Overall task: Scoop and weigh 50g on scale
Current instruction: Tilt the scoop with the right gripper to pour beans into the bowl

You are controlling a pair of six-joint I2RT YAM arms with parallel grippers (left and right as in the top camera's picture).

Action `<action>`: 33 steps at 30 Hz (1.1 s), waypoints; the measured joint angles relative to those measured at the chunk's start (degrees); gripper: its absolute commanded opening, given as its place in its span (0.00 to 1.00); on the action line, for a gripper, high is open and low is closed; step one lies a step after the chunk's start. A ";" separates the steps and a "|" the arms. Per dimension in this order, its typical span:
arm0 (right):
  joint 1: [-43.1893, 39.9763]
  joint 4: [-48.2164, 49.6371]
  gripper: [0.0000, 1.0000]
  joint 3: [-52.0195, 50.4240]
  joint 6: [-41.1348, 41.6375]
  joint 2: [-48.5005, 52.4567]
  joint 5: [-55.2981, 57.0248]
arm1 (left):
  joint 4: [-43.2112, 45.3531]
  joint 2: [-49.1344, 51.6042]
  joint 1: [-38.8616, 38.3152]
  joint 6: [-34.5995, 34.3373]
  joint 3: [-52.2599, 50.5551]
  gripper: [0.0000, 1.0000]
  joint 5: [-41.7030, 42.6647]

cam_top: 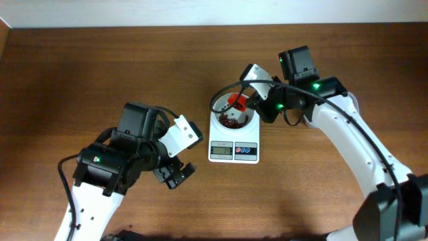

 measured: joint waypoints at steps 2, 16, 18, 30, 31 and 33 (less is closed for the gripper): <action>0.00 0.00 0.04 0.00 -0.07 -1.20 0.70 | 0.02 0.00 0.00 0.00 0.00 0.99 0.00; 0.20 -1.36 0.04 0.00 0.20 -1.42 5.99 | 0.00 0.00 0.00 0.00 0.00 0.99 0.00; 0.20 -1.79 0.04 0.00 0.20 -1.42 6.14 | 0.02 0.00 0.00 -0.02 0.00 0.99 0.00; 0.20 -0.94 0.04 0.00 1.29 -1.42 -0.24 | 0.02 0.00 0.00 0.00 0.00 0.99 0.00; 0.20 -0.87 0.04 0.00 1.42 -1.42 -0.20 | 0.00 0.00 0.00 0.00 0.00 0.99 0.00; 0.20 -0.50 0.04 0.00 1.53 -1.42 0.90 | 0.00 0.00 0.00 0.00 0.00 0.99 0.00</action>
